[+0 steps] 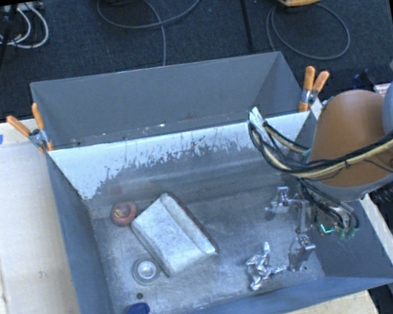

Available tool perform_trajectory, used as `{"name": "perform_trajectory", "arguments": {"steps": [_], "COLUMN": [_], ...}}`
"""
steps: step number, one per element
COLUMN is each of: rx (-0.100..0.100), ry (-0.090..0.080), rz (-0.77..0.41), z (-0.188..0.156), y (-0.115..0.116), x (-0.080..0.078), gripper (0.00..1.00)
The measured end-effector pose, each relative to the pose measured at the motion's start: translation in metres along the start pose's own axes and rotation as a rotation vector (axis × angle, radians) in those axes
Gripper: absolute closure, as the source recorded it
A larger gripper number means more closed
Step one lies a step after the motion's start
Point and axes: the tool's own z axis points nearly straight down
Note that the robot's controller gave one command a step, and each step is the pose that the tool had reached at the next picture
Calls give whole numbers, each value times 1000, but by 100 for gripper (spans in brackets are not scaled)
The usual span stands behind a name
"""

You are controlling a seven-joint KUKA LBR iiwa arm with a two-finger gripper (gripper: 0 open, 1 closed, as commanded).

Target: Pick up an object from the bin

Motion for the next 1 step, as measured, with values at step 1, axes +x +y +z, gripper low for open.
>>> {"name": "perform_trajectory", "arguments": {"steps": [1], "rx": [2], "ry": [-15], "rz": [-103], "z": [93], "y": [-1], "x": [1], "gripper": [0]}}
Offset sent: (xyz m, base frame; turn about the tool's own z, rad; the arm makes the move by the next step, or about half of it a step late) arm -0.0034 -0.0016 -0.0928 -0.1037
